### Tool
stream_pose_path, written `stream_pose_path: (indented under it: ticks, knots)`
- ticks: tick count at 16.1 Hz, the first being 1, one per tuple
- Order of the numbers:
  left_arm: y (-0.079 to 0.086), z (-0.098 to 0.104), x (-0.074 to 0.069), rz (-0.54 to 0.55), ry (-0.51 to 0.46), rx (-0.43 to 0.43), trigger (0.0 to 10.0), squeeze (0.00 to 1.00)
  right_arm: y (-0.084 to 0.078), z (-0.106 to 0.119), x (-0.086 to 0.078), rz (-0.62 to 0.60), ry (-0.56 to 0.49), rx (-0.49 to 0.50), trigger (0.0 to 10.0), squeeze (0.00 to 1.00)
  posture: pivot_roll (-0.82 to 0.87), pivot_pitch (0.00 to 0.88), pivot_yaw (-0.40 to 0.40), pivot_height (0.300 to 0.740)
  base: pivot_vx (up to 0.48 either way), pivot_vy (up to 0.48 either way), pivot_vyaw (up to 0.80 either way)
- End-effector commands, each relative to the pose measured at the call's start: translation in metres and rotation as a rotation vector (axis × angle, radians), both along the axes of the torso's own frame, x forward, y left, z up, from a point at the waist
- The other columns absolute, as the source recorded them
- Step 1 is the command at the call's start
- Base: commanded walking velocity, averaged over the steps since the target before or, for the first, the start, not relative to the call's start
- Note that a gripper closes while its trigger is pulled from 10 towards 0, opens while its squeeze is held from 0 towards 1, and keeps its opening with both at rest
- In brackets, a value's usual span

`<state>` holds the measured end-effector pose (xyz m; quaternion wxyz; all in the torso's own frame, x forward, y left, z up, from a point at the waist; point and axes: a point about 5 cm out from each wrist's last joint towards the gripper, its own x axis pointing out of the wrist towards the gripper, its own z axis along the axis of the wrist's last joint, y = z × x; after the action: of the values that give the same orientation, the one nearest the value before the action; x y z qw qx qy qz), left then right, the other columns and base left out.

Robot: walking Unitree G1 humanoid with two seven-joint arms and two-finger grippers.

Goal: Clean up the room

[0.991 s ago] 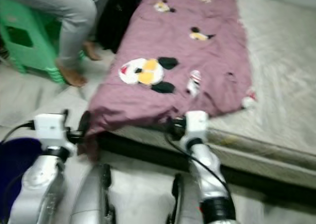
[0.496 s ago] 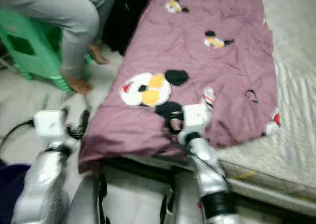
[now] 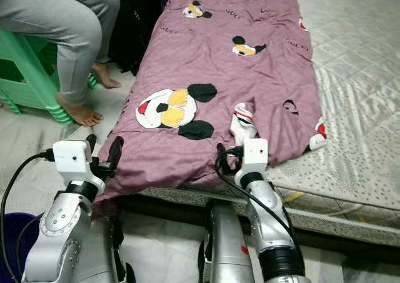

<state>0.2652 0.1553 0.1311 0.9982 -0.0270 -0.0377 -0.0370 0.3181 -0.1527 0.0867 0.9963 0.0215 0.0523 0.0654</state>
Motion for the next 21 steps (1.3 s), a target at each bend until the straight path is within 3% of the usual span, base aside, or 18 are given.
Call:
stream_pose_path:
  ticks: [1, 6, 11, 16, 18, 21]
  knots:
    - [0.000, -0.003, 0.000, 0.008, 0.017, 0.007, 10.0, 0.00, -0.003, -0.005, -0.001, -0.008, 0.024, 0.006, 10.0, 0.00, 0.00, 0.200, -0.044, 0.542, 0.000, 0.000, 0.00]
    - [0.000, -0.002, 0.001, 0.011, 0.014, 0.009, 10.0, 0.00, -0.004, -0.001, -0.001, -0.025, 0.001, 0.000, 10.0, 0.00, 0.00, 0.201, -0.044, 0.542, 0.000, 0.000, -0.80]
    - [-0.002, 0.002, 0.002, 0.010, 0.001, 0.011, 10.0, 0.00, 0.003, 0.020, 0.007, -0.030, -0.066, 0.041, 10.0, 0.00, 0.01, 0.201, -0.041, 0.542, 0.000, 0.000, 0.00]
    - [-0.001, 0.002, 0.000, 0.011, 0.003, 0.011, 10.0, 0.00, -0.002, 0.024, 0.004, -0.011, -0.078, 0.015, 10.0, 0.00, 0.01, 0.201, -0.039, 0.542, 0.000, 0.000, 0.00]
    - [-0.002, 0.003, 0.000, 0.010, 0.002, 0.012, 10.0, 0.00, -0.001, 0.024, 0.004, -0.014, -0.077, 0.015, 10.0, 0.00, 0.01, 0.200, -0.038, 0.542, 0.000, 0.000, 0.24]
    - [0.000, 0.005, -0.001, 0.013, -0.006, 0.034, 10.0, 0.00, 0.013, 0.013, 0.005, 0.075, 0.021, 0.017, 10.0, 0.00, 0.02, 0.202, -0.033, 0.542, 0.000, 0.000, 0.00]
